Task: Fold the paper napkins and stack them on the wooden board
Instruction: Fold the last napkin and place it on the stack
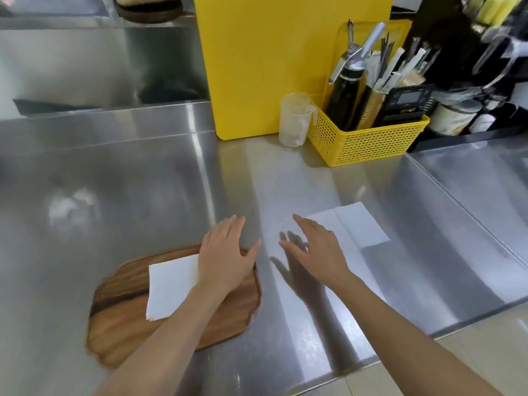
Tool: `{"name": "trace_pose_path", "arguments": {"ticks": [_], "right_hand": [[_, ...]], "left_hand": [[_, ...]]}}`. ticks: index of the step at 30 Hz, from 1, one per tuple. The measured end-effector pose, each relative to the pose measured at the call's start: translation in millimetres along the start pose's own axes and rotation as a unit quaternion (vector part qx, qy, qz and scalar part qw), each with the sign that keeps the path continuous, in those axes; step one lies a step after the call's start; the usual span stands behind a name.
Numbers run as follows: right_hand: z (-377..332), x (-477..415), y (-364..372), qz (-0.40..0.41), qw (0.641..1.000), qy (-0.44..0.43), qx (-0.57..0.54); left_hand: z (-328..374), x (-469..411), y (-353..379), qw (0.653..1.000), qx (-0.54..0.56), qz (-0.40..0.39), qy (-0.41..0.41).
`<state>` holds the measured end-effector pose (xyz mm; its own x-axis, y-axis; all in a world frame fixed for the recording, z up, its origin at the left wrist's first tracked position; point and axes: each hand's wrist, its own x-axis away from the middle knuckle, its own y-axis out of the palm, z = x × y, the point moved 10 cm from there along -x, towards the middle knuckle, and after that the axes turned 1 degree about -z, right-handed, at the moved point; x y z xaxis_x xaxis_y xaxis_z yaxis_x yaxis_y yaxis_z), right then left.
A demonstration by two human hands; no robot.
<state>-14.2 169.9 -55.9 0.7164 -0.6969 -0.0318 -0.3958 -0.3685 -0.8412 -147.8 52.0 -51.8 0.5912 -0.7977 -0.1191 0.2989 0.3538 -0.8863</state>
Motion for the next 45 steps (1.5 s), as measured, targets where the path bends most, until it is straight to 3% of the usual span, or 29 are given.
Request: {"name": "trace_pose_path", "arguments": {"ticks": [4,13,21,26,32,36,40,43,45], "right_hand": [[52.1,1.1,-19.3,-0.002,0.998,0.013,0.059],[142.2,0.5,-60.1,-0.011,0.996,0.033,0.081],[157.1,-0.2,-52.1,-0.068,0.991,-0.071,0.085],[152.6,-1.2,-48.6,-0.055,0.989,-0.118,0.071],[132.2,-1.0,-52.2,-0.006,0.979,-0.177,0.1],[128.7,-4.1,-59.8,0.047,0.98,-0.177,0.077],[128.8,-8.8,-83.4,0.064,0.989,-0.107,-0.078],[142.0,-14.4,-81.4,0.01,0.958,0.02,-0.284],[149.4,-18.0,-78.5,0.001,0.926,0.086,-0.367]], "left_hand": [[47.2,-13.7,32.4,0.999,-0.01,-0.026,0.029],[135.4,-41.8,97.0,0.994,-0.028,-0.072,0.074],[167.7,-43.5,146.5,0.98,-0.043,-0.129,0.147],[177.6,-47.3,138.4,0.983,-0.036,-0.074,0.165],[181.5,-51.0,128.4,0.991,-0.001,-0.065,0.12],[175.5,-52.4,115.6,0.987,0.134,-0.081,0.035],[163.7,-53.7,102.7,0.942,0.312,-0.106,-0.054],[136.4,-58.0,96.0,0.844,0.503,-0.101,-0.154],[127.3,-56.0,100.1,0.798,0.557,-0.139,-0.181]]}}
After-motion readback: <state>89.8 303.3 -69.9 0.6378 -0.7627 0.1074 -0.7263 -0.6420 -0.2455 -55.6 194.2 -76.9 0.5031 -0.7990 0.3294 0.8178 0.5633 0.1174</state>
